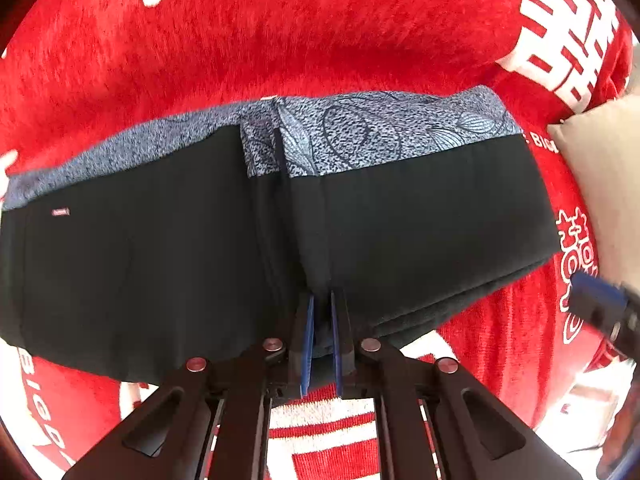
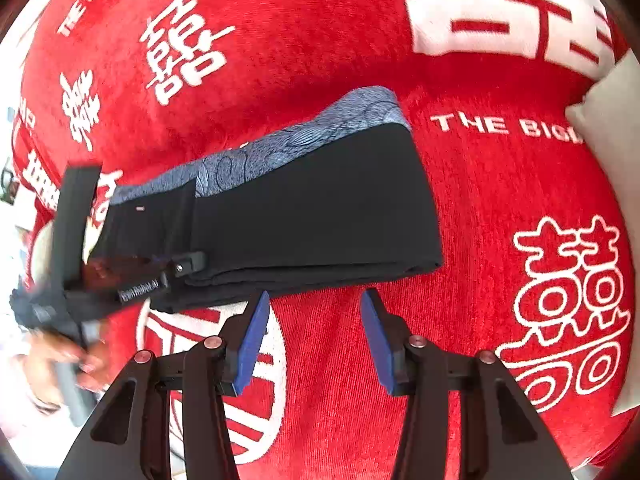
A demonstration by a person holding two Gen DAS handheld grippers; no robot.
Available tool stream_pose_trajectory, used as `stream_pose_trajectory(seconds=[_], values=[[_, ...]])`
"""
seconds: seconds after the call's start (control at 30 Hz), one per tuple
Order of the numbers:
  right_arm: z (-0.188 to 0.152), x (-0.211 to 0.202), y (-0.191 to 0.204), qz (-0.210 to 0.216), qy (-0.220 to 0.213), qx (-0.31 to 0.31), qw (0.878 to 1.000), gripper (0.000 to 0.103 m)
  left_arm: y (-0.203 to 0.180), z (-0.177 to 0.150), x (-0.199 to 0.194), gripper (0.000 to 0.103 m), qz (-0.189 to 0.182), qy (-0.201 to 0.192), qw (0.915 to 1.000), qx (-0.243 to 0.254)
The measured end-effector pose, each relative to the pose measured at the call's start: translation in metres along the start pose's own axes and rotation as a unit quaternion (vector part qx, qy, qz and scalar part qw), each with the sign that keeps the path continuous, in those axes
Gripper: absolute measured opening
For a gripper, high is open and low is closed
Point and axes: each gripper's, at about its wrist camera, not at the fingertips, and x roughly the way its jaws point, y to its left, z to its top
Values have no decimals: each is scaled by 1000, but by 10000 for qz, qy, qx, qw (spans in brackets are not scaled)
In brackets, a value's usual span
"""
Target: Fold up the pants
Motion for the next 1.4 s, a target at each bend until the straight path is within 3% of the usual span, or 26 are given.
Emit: stream_pose_trajectory(seconds=[0.2, 0.23, 0.3, 0.43, 0.53, 0.63, 0.77, 0.9, 1.1, 1.4], values=[[53, 0, -27, 26, -236, 452, 9987, 50, 0, 5, -32, 10, 339, -158, 9990, -262], [64, 1, -32, -23, -297, 547, 9981, 33, -1, 11, -40, 10, 362, -240, 9986, -296], [86, 9, -42, -60, -302, 755, 9967, 15, -6, 27, -46, 10, 326, -370, 9984, -292], [123, 34, -44, -116, -196, 708, 9972, 14, -21, 64, -28, 10, 257, -413, 9984, -299], [140, 66, -29, -56, 148, 275, 9995, 14, -27, 74, 6, 10, 398, -132, 9987, -275], [139, 97, -22, -347, 454, -79, 9983, 14, -21, 64, 25, 10, 393, -1, 9986, -346], [139, 107, -31, -192, 419, 63, 9989, 13, -29, 56, 23, 10, 524, -144, 9985, -105], [141, 100, -31, -191, 524, 42, 9984, 14, -31, 59, 21, 10, 530, -58, 9984, -193], [122, 74, -17, -169, 508, -157, 9984, 26, -27, 47, 8, 10, 512, -87, 9976, -453], [81, 47, -2, -72, 502, -228, 9985, 27, -27, 33, -8, 10, 498, -149, 9973, -513]])
